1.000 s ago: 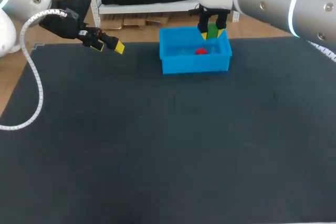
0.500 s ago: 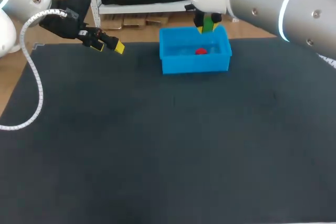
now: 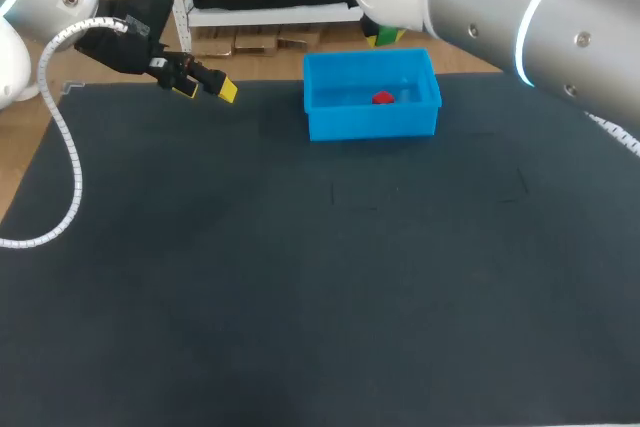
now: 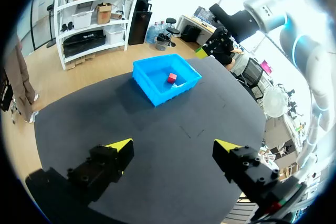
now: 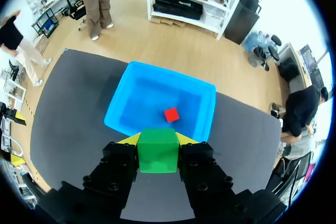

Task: Use the left arm to pick the red cube and place it into the blue plastic box first, then use the right arm to grasp the green cube and put it into the same blue plastic box after the first action is fully finished.

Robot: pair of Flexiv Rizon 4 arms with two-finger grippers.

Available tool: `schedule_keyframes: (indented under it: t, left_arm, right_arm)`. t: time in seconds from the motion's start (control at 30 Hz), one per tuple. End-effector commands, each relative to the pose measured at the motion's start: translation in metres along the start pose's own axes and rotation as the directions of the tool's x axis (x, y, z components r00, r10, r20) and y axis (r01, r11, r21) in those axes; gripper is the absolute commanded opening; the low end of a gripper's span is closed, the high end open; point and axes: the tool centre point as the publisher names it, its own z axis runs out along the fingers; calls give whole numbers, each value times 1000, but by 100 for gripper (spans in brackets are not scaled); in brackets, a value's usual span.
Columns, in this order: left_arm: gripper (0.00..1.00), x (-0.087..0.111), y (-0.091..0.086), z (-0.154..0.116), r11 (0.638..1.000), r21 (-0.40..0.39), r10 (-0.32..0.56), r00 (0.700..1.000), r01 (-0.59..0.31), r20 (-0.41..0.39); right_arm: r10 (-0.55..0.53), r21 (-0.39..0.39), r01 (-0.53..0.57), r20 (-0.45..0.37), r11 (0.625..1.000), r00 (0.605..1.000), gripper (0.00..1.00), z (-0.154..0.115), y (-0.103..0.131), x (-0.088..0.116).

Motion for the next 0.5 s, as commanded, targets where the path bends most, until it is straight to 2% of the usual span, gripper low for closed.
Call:
schedule_keyframes:
  t: [0.03,0.5]
  left_arm:
    - [100,2,0,0,1000,3,3,1000,-3,5]
    - [100,2,0,0,1000,3,3,1000,-3,5]
  right_arm:
    - [-10,-5,10,7,1000,1000,0,9,1,-6]
    - [-22,-9,23,77,1000,997,0,31,-6,-23]
